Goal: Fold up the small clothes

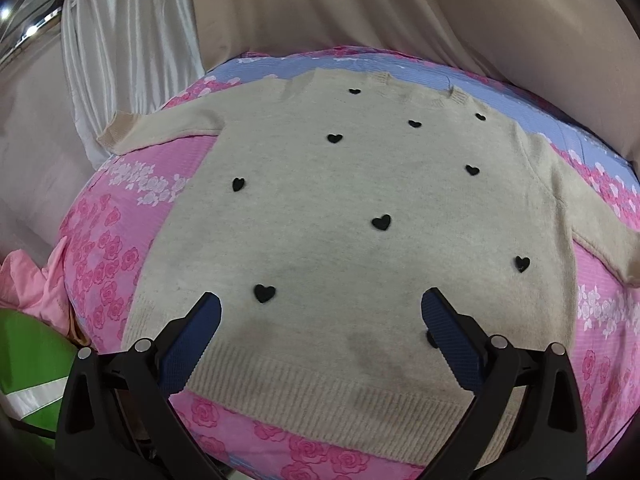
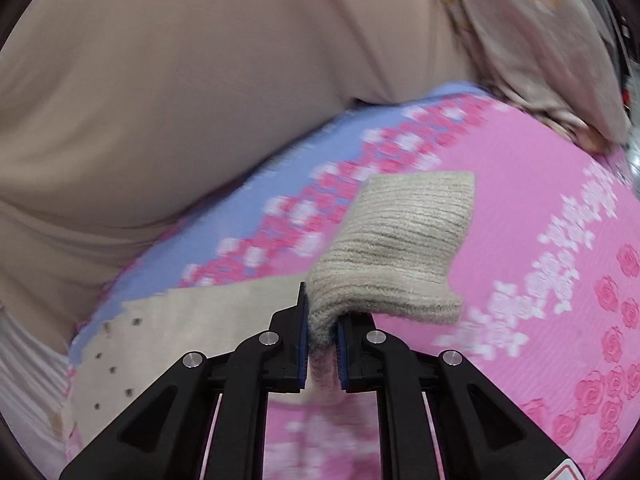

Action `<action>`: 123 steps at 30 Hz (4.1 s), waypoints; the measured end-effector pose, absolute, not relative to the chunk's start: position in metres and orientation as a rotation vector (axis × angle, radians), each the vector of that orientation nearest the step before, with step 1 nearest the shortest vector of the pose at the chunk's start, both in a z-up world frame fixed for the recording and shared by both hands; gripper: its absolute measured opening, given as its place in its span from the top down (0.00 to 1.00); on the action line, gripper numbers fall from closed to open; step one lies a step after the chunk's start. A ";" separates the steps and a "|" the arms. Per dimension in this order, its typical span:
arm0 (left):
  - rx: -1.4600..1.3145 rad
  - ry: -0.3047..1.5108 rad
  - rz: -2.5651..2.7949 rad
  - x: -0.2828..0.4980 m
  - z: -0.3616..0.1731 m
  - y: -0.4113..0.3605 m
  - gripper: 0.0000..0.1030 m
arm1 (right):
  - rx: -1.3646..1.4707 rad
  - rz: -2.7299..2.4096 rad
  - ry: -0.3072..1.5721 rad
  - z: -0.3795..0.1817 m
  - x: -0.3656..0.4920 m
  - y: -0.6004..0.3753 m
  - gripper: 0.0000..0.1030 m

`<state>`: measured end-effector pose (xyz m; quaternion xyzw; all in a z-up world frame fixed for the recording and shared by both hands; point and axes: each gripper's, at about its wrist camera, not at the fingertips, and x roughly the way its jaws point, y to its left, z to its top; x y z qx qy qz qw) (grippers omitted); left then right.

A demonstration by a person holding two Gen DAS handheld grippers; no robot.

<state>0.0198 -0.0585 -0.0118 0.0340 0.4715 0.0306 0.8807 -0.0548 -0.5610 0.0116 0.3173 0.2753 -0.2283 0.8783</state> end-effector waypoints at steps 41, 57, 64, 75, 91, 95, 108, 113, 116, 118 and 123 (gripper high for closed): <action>-0.198 1.098 -0.179 0.270 -0.071 -0.024 0.91 | 0.284 -0.412 0.922 -0.073 0.052 -0.325 0.62; -0.055 1.007 -0.142 0.317 -0.072 -0.027 0.88 | 0.412 -0.430 0.883 -0.101 0.073 -0.373 0.90; -0.290 1.002 -0.126 0.285 -0.068 0.036 0.67 | 0.380 -0.406 0.847 -0.060 0.048 -0.339 0.82; -0.739 0.895 0.415 0.284 -0.085 0.284 0.40 | 0.258 -0.144 0.978 -0.059 0.007 -0.206 0.75; -0.459 0.655 0.139 0.316 0.029 0.199 0.92 | 0.204 -0.052 1.000 -0.057 0.003 -0.167 0.69; -0.307 0.614 -0.162 0.282 0.079 0.066 0.91 | 0.231 -0.078 0.976 -0.053 -0.006 -0.185 0.68; -0.087 0.947 -0.379 0.161 -0.039 -0.113 0.51 | 0.323 -0.236 0.905 -0.046 -0.020 -0.282 0.64; -0.173 0.941 -0.262 0.165 -0.036 -0.051 0.47 | 0.335 -0.161 0.843 -0.035 0.037 -0.283 0.60; -0.206 0.926 -0.179 0.168 -0.030 -0.010 0.45 | 0.262 -0.086 0.834 -0.031 0.078 -0.256 0.58; -0.213 0.924 -0.134 0.167 -0.032 0.012 0.44 | 0.211 -0.032 0.832 -0.032 0.109 -0.229 0.55; -0.242 0.942 -0.066 0.164 -0.039 0.060 0.43 | 0.093 0.032 0.832 -0.038 0.179 -0.168 0.51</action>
